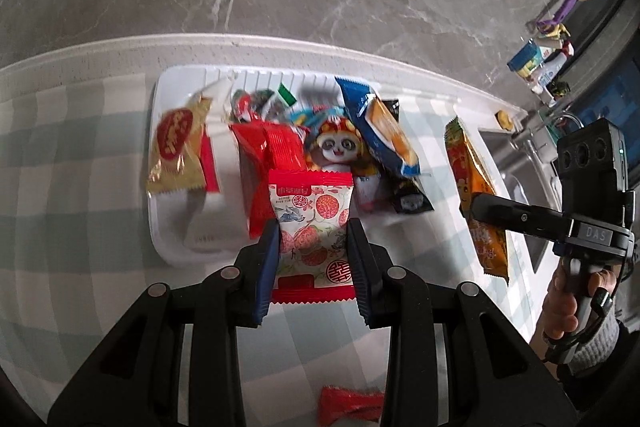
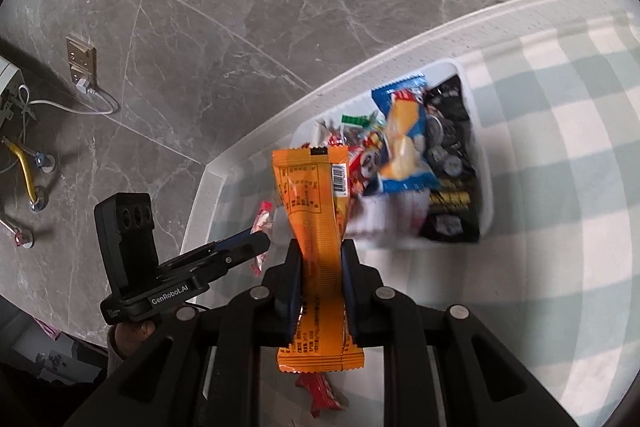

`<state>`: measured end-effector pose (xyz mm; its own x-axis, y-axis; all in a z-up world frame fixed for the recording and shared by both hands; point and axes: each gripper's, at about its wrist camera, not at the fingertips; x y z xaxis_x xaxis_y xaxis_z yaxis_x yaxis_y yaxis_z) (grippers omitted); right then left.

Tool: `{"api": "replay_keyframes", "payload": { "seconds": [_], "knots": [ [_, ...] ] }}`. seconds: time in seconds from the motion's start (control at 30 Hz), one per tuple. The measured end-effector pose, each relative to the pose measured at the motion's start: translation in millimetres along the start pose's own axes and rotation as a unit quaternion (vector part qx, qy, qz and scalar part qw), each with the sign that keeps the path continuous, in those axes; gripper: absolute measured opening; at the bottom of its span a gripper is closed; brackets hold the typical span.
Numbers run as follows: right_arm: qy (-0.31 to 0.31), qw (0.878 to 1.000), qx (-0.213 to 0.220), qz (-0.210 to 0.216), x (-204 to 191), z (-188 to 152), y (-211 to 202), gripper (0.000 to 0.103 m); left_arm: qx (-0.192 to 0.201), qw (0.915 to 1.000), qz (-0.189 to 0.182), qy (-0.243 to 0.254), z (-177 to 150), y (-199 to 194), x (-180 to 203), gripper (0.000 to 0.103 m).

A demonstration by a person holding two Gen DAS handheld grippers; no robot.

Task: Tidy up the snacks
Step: 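Carry the candy packet and orange bar with both tools over the tray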

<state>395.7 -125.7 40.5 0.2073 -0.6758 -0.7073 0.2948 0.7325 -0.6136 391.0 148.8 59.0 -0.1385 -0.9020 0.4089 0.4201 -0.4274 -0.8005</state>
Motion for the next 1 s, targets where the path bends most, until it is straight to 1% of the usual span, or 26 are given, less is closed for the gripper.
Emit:
{"api": "replay_keyframes", "payload": {
  "seconds": [0.3, 0.57, 0.83, 1.0],
  "knots": [
    [0.002, 1.0, 0.002, 0.007, -6, 29, 21, 0.019, 0.013, 0.9999, 0.006, 0.004, 25, 7, -7, 0.031],
    [0.013, 1.0, 0.0, 0.009, -2, 46, 39, 0.019, 0.016, 0.9998, 0.01, 0.0, 39, 14, -14, 0.031],
    [0.015, 1.0, -0.01, 0.004, 4, 60, 59, 0.02, 0.015, 0.9998, 0.012, -0.004, 50, 26, -23, 0.031],
    [0.011, 1.0, -0.019, -0.01, 5, 68, 75, 0.02, 0.011, 0.9998, 0.017, -0.009, 56, 38, -33, 0.031]
  ]
}}
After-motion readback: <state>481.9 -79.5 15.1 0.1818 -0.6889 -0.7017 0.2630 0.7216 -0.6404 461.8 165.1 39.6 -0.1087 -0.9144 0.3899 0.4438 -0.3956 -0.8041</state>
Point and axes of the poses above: each gripper's, at about its wrist camera, not at the fingertips, and y roughly the way its jaws point, x to its right, z to its top, and after that the axes turned 1 degree about -z, right-handed
